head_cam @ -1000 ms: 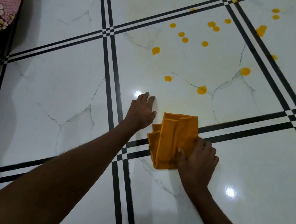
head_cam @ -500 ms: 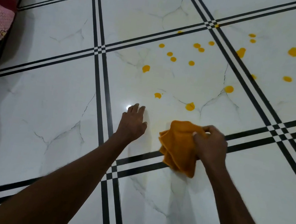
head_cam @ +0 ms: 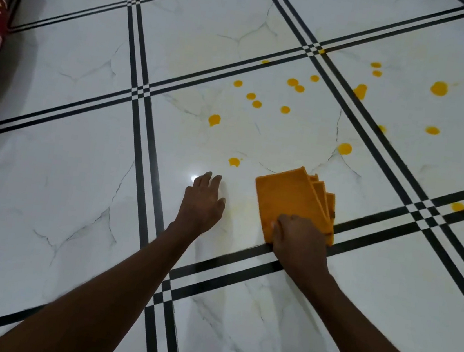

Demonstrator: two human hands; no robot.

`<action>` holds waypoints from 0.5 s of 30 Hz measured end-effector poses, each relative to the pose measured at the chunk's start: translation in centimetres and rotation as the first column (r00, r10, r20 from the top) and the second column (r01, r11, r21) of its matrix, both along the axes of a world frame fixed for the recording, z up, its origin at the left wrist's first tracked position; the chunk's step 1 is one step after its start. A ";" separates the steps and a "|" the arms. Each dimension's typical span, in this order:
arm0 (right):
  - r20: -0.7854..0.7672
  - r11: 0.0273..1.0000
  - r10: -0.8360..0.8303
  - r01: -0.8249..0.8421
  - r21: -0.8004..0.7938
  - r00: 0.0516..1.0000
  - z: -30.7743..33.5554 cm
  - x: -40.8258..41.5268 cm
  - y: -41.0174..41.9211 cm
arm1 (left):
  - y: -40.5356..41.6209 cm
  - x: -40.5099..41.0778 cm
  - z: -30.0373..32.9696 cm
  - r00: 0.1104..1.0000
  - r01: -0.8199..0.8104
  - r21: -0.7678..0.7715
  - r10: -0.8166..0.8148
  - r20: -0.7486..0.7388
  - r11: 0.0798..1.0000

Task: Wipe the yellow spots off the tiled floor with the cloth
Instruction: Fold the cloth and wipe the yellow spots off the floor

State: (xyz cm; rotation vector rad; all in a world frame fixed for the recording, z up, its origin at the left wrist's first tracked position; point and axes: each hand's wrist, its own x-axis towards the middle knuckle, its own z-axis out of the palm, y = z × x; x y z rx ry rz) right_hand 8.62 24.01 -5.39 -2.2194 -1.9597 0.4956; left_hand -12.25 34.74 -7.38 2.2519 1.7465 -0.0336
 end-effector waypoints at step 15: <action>0.149 0.907 -0.419 0.406 0.110 0.896 -7.0 5.6 3.0 | 0.7 -1.5 -3.8 0.999 0.024 0.009 -0.024 -0.038 1.000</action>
